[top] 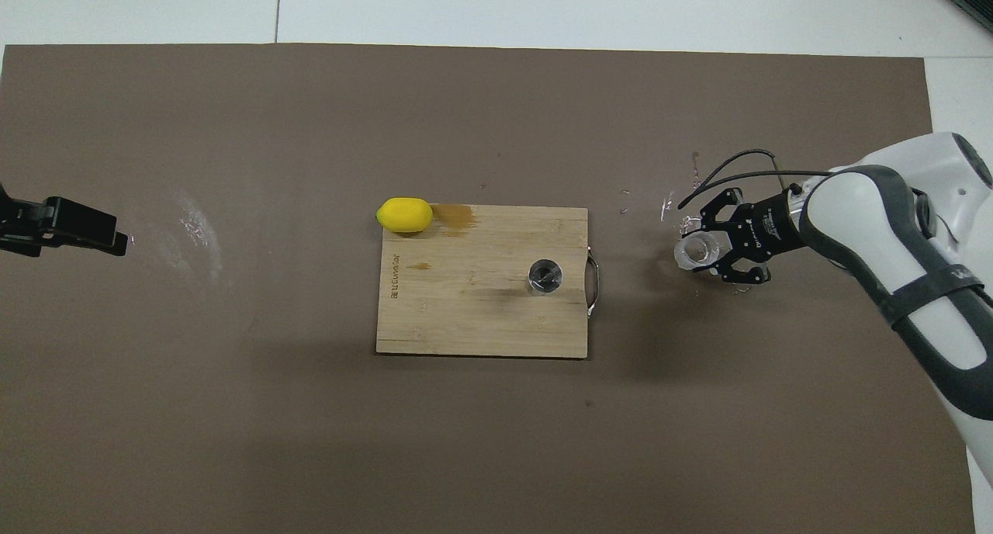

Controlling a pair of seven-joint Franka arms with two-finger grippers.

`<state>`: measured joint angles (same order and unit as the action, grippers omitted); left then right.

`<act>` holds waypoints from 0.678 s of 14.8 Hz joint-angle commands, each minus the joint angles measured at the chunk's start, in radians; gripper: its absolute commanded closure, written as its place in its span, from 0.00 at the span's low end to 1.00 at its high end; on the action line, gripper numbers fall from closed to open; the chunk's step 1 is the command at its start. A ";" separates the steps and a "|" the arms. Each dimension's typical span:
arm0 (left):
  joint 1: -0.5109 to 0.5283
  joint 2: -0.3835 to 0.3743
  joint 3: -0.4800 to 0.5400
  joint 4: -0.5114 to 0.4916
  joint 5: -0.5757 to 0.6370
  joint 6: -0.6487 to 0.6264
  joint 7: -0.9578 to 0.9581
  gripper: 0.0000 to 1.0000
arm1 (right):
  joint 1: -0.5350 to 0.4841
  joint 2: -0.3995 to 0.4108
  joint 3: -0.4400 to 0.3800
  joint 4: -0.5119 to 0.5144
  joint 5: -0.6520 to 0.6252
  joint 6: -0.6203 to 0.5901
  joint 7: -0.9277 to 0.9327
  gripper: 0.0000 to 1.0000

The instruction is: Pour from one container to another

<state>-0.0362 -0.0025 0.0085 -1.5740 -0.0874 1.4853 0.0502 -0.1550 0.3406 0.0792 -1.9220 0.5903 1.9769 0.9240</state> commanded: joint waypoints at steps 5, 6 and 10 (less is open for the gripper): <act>-0.030 -0.028 0.008 -0.050 0.021 0.007 -0.038 0.00 | -0.109 0.046 0.013 0.003 0.043 -0.030 -0.094 1.00; -0.033 -0.033 0.005 -0.061 0.021 0.010 -0.088 0.00 | -0.113 0.046 0.013 0.000 0.043 -0.029 -0.094 1.00; -0.146 -0.033 0.001 -0.066 0.020 0.058 -0.405 0.00 | -0.141 0.037 0.011 -0.029 0.043 -0.012 -0.094 1.00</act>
<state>-0.1064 -0.0053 0.0028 -1.6009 -0.0875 1.4967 -0.2104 -0.2608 0.3886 0.0795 -1.9260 0.6061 1.9634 0.8520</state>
